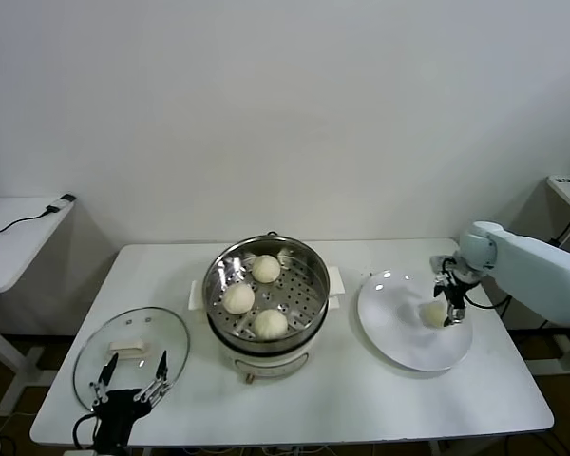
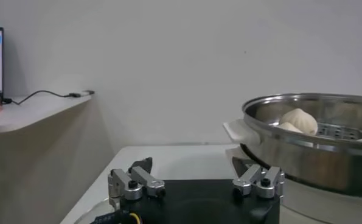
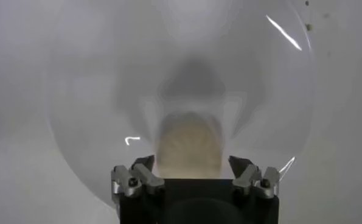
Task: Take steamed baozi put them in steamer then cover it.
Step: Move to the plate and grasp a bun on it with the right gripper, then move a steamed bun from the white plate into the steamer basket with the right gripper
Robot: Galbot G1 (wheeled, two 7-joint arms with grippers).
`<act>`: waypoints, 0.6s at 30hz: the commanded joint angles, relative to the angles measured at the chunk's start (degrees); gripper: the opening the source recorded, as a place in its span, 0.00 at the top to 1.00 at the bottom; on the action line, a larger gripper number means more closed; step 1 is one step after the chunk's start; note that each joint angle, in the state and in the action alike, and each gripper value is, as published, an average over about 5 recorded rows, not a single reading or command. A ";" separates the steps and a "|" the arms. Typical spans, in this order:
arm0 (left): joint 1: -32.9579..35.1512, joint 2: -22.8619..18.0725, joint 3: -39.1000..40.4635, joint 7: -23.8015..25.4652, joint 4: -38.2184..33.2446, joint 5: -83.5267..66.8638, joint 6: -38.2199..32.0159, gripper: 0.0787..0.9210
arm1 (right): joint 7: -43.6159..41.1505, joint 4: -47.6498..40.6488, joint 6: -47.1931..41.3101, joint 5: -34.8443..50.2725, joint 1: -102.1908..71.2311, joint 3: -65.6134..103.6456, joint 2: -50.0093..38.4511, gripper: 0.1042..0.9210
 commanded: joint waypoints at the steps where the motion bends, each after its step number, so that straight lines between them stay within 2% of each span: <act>1: -0.15 0.00 0.05 -0.01 0.02 0.02 0.14 0.12 | 0.84 -1.96 -0.87 -1.35 -2.54 2.47 0.98 0.18; 6: -0.15 0.03 0.06 -0.09 0.02 0.03 0.24 0.12 | 0.57 -0.13 -1.10 -0.43 -1.38 1.86 0.46 0.28; 11: 0.06 0.14 0.10 -0.12 0.01 0.15 0.05 0.12 | 0.32 4.64 -1.79 3.48 5.84 -3.47 -1.60 0.31; 18: -0.08 0.44 0.06 -0.11 0.00 0.22 -0.04 0.12 | -0.54 19.25 -4.79 23.25 34.92 -24.50 -2.02 0.32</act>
